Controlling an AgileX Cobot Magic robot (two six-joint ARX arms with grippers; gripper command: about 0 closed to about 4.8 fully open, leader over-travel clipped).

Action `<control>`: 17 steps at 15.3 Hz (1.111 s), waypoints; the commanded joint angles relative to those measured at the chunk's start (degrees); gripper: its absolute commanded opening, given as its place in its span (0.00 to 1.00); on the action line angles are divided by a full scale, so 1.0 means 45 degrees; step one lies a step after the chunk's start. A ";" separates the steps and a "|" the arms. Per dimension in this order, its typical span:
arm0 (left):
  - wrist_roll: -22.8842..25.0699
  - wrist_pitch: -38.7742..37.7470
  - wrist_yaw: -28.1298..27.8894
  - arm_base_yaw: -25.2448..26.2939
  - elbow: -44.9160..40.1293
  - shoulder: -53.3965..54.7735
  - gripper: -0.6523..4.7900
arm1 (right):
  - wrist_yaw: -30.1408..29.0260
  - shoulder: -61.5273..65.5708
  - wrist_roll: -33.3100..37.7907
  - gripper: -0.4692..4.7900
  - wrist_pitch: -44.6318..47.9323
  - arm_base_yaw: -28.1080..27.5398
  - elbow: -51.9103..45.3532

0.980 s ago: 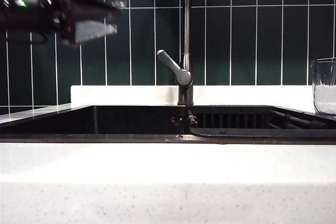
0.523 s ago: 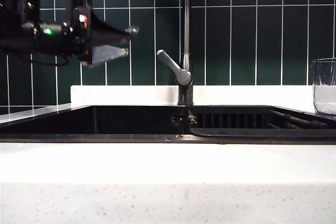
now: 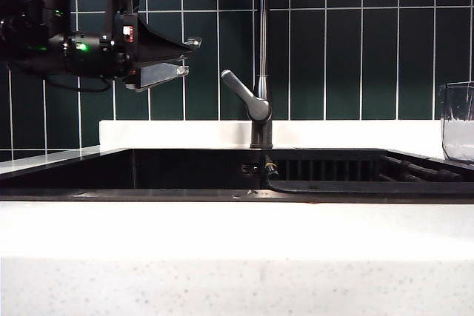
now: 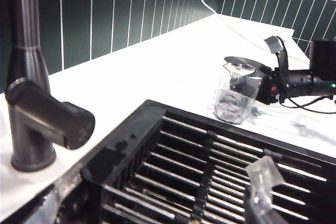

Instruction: Pick up the mug next to the sink, go to the faucet to get some water, pour the water into the sink, and finally put the mug back to its place.

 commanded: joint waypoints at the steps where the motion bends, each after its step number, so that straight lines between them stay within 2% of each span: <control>1: 0.0024 0.0136 0.0092 -0.0063 0.0500 0.0340 0.98 | -0.0505 0.0199 -0.0034 0.52 0.0272 -0.0112 0.0525; 4: 0.0029 -0.0049 0.0175 -0.0189 0.1025 0.0811 0.98 | -0.1001 0.0418 -0.0039 0.47 0.0257 -0.0146 0.0831; 9: -0.0024 -0.0627 0.0296 -0.0622 0.2832 0.2137 0.98 | -0.1141 0.0738 -0.0034 0.46 0.0432 -0.0204 0.1001; 10: -0.0019 -0.0670 0.0282 -0.0661 0.3147 0.2341 0.98 | -0.1141 0.0767 -0.0034 0.28 0.0418 -0.0204 0.1001; 11: -0.0015 -0.0690 0.0233 -0.0695 0.3361 0.2467 0.98 | -0.1141 0.0835 -0.0029 0.25 0.0476 -0.0204 0.1020; 13: 0.0024 -0.0699 0.0024 -0.0695 0.3638 0.2647 0.98 | -0.1141 0.0903 -0.0024 0.25 0.0413 -0.0204 0.1073; 14: 0.0034 -0.0709 0.0029 -0.0695 0.3803 0.2783 0.98 | -0.1137 0.0903 -0.0024 0.21 0.0369 -0.0204 0.1073; 15: 0.0039 -0.0894 -0.0044 -0.0695 0.4167 0.3007 0.98 | -0.1141 0.0903 -0.0019 0.07 0.0345 -0.0204 0.1073; 17: 0.0024 -0.1292 -0.0049 -0.0690 0.5017 0.3565 0.98 | -0.1151 0.0903 0.0015 0.08 0.0321 -0.0204 0.1078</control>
